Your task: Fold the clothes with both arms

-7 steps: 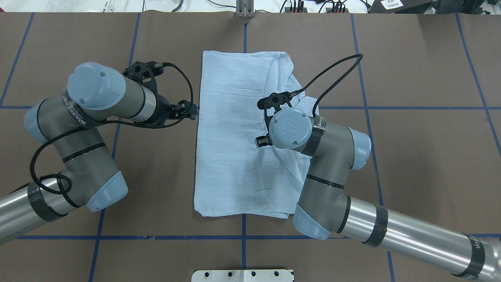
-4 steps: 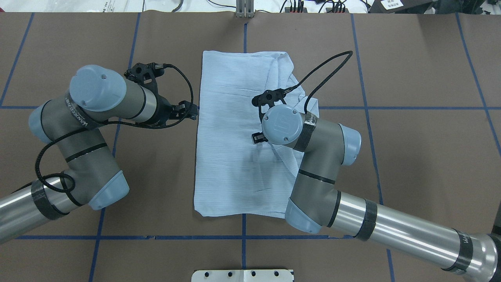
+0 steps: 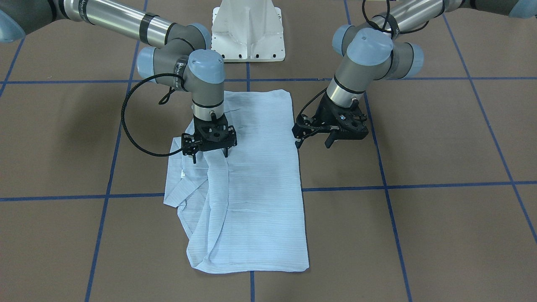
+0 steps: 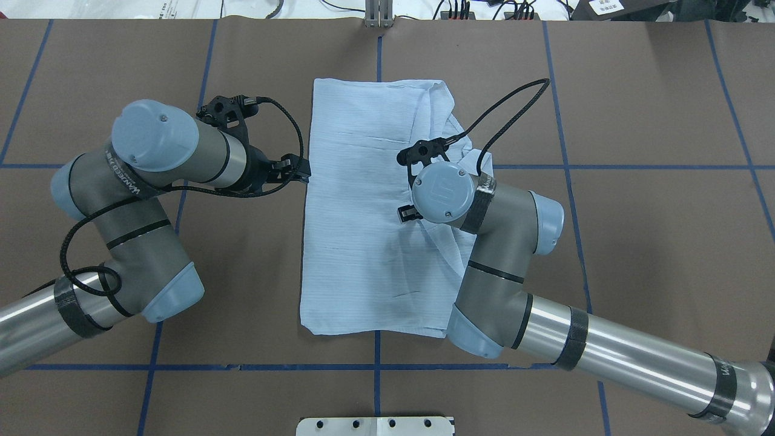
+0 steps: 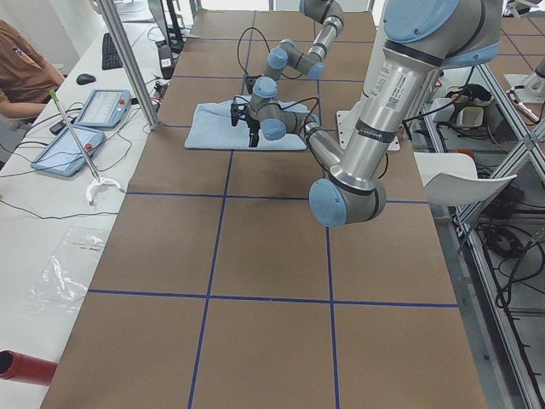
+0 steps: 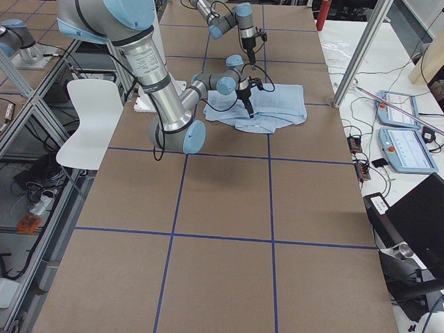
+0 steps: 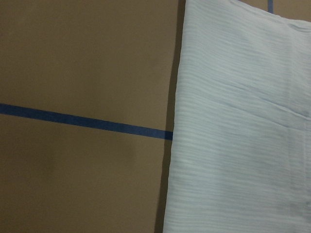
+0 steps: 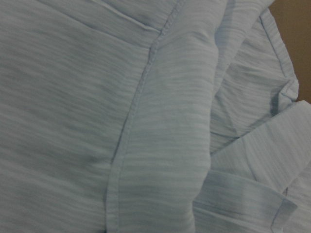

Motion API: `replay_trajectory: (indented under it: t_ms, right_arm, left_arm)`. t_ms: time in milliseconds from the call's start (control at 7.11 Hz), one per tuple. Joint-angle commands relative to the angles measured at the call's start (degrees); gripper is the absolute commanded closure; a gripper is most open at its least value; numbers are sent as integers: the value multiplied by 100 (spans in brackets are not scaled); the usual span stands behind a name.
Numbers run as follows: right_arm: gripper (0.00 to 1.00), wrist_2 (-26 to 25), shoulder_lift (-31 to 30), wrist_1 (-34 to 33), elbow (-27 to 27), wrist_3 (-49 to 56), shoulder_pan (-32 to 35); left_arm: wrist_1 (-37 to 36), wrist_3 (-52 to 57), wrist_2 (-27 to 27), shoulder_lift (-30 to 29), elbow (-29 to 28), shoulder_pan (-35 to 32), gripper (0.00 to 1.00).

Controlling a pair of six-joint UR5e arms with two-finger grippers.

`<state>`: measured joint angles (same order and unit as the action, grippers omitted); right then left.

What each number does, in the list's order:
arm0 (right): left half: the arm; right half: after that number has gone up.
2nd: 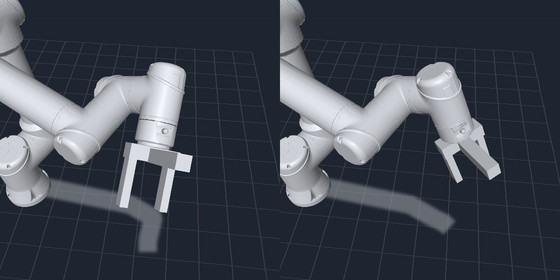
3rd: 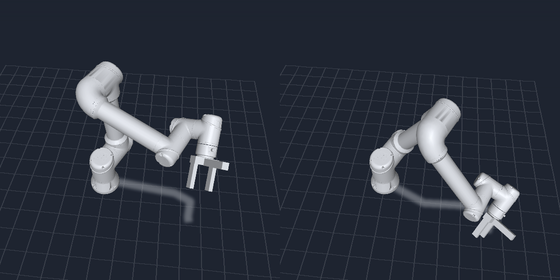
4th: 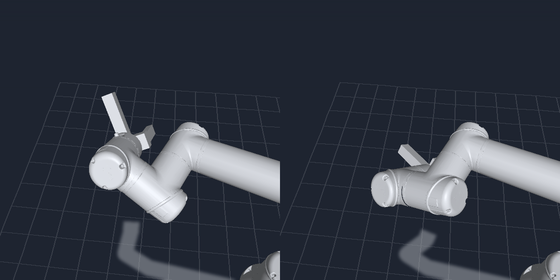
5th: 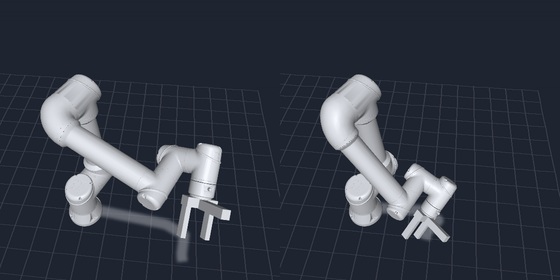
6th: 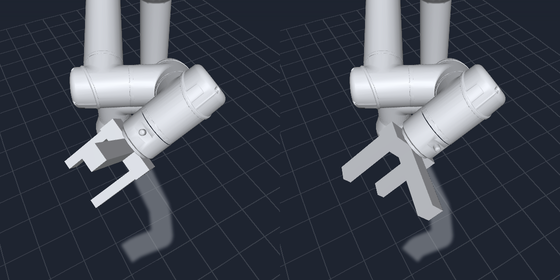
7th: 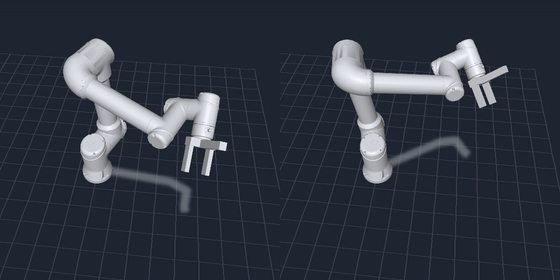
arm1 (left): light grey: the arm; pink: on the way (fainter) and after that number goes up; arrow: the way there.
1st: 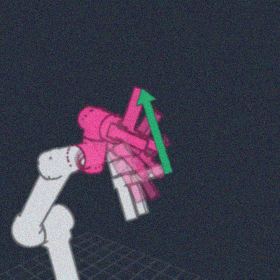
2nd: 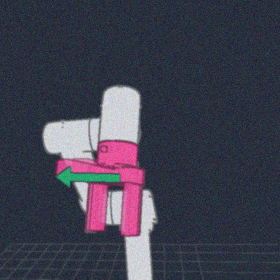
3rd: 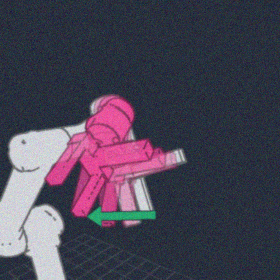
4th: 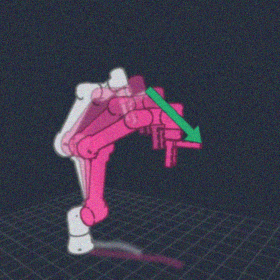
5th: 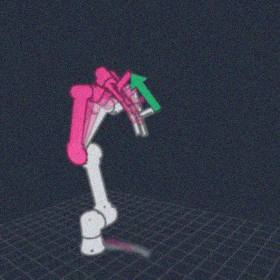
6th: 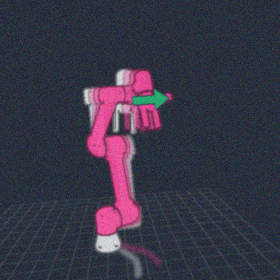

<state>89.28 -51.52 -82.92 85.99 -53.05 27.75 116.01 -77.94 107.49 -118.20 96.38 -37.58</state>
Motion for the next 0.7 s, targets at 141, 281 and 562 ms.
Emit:
replay_trajectory:
  t_ms: [141,281,562]
  right_arm:
    - [0,54,-217,30,6,206,221]
    - [0,89,-401,30,67,407,396]
    - [0,413,-1067,39,382,1100,966]
  left_arm:
    - [0,-2,9,-18,39,5,0]
    - [-8,-19,9,-53,57,5,0]
    - [-26,-133,9,-141,66,14,0]
